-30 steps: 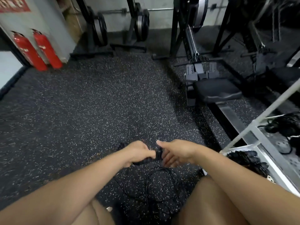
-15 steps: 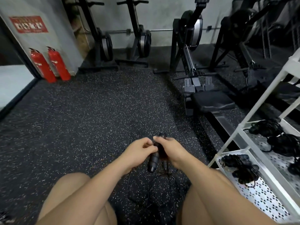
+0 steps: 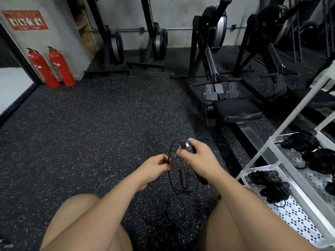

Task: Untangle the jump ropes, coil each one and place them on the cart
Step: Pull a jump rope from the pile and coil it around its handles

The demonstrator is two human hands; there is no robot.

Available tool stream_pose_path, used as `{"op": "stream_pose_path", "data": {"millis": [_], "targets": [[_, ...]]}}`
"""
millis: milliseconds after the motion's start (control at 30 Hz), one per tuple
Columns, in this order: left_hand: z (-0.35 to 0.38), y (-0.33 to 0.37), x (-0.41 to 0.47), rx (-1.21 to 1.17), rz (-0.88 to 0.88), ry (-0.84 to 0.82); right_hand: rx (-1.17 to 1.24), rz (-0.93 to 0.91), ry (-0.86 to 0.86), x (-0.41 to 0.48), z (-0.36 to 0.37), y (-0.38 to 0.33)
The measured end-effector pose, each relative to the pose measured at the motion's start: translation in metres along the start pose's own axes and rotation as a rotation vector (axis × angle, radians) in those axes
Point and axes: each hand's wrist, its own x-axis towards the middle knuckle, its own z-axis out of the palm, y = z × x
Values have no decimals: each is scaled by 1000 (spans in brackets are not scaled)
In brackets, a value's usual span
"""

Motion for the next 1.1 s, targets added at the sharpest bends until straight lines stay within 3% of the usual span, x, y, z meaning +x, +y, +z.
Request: {"op": "stream_pose_path", "data": {"millis": [167, 267, 433, 667, 833, 933, 1100], "targets": [[12, -11, -2, 204, -92, -127, 465, 61, 269, 2, -26, -6], [14, -17, -5, 333, -111, -120, 652, 107, 394, 5, -37, -3], [8, -5, -5, 261, -30, -8, 784, 196, 319, 7, -34, -1], [3, 21, -13, -47, 125, 192, 369, 253, 26, 0, -1, 3], [-1, 28, -16, -326, 170, 253, 308, 272, -165, 1, 25, 3], [-2, 27, -13, -403, 168, 270, 254, 213, -162, 2, 36, 3], [-8, 25, -7, -467, 187, 298, -88, 157, -71, 5, 34, 10]]}}
